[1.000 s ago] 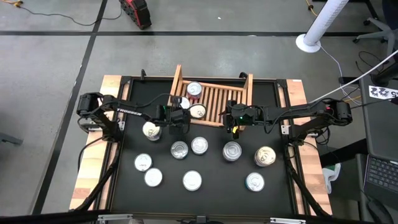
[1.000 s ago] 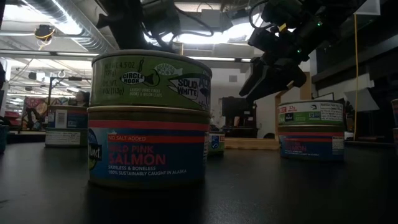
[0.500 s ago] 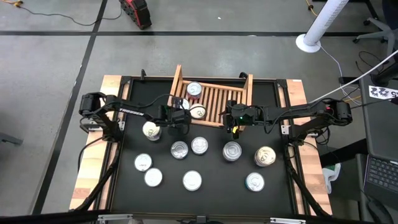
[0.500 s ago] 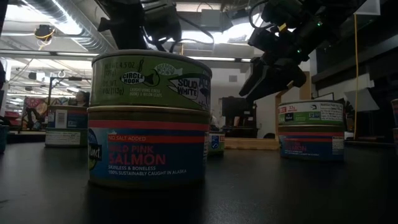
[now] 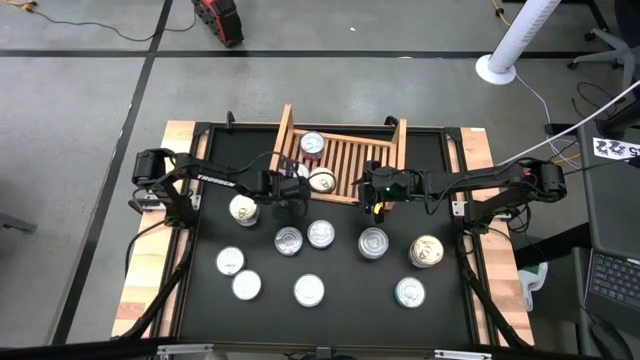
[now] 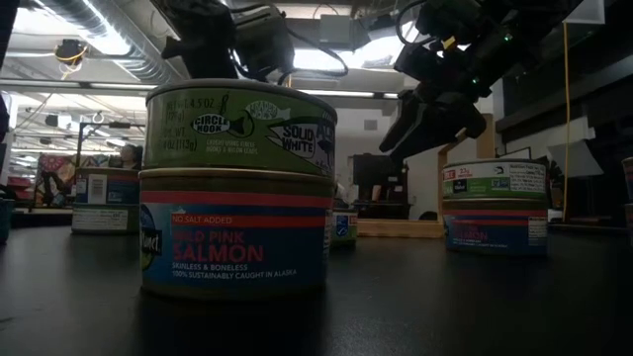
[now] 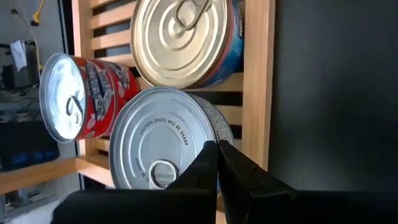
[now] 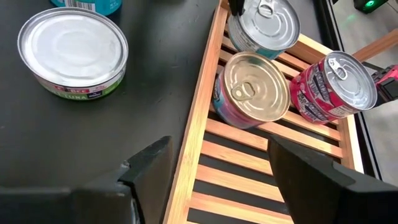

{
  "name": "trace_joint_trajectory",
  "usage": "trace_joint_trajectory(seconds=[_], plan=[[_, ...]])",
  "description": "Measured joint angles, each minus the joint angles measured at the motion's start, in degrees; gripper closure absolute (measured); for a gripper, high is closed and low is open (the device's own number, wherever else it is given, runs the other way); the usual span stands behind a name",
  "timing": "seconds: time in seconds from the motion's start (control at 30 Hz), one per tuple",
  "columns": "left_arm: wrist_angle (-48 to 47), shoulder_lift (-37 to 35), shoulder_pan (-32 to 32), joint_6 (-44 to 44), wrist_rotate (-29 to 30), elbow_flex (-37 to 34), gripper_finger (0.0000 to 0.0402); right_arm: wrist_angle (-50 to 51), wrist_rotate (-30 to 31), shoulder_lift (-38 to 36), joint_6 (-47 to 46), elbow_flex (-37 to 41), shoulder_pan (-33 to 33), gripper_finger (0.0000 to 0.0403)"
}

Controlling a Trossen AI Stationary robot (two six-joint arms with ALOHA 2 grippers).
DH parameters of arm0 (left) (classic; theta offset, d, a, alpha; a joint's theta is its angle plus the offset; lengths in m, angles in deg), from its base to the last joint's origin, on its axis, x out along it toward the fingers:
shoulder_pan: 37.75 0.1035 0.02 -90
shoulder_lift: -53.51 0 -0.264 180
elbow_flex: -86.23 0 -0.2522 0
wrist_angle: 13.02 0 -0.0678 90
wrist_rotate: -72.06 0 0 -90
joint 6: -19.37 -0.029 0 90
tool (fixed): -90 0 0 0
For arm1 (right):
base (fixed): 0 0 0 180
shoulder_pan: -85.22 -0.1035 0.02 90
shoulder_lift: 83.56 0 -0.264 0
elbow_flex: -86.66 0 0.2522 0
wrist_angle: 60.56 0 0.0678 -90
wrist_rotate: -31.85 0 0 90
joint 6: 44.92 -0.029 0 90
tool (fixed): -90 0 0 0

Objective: Stack canned seafood by type on shelf
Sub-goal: Put the light blue tuna can on the shelf

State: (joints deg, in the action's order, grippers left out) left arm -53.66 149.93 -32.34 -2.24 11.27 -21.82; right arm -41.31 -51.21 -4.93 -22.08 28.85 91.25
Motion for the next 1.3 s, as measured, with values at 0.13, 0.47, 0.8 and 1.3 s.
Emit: trace_joint_trajectory(seconds=[0.13,0.47,0.8,1.3], plan=[[1.0,0.0,0.8,0.0,-1.2,0.0,0.0401,0.0,-0.1,0.0,0.0,0.0,0.0,0.0141],[4.0,0.0,3.1,0.2,-6.7,0.0,0.0401,0.0,-0.1,0.0,0.0,0.0,0.0,0.0141],[6.9,2.4,5.4,0.2,-9.7,0.0,0.0401,0.1,-0.1,0.0,0.0,0.0,0.0,0.0141],[9.5,2.8,5.5,-0.7,-9.9,0.0,0.0342,0.1,-0.1,0.0,0.1,0.0,0.0,0.0141]])
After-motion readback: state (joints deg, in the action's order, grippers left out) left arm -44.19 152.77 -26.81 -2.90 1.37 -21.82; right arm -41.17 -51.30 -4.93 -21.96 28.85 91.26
